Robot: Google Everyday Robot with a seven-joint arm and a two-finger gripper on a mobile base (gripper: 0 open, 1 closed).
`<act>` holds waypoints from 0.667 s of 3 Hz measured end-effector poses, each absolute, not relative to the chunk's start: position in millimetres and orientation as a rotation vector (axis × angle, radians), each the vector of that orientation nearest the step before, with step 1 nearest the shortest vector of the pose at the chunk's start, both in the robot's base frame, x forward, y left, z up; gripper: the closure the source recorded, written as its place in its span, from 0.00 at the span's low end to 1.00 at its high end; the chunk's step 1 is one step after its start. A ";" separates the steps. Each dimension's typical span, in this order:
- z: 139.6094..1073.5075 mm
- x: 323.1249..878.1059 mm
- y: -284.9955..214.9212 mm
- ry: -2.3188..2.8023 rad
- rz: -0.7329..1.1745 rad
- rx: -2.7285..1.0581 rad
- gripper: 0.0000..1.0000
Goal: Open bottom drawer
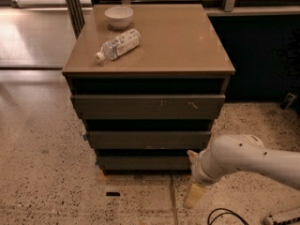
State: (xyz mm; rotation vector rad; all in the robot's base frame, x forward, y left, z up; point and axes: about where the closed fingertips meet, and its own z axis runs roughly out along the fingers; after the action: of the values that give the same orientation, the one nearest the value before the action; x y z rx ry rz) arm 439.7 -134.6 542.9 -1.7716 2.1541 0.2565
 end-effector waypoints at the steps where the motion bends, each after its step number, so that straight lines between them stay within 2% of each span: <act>1: 505.2 446.8 -124.8 2.133 0.298 -1.762 0.00; 2: 467.1 452.1 -113.2 2.117 0.368 -1.760 0.00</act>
Offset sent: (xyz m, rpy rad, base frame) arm 0.0203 0.0341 -0.1202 0.1298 0.0588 0.0352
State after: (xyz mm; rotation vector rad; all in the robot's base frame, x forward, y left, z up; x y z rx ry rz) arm 452.1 -113.2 467.1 -1.7596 2.1166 0.3680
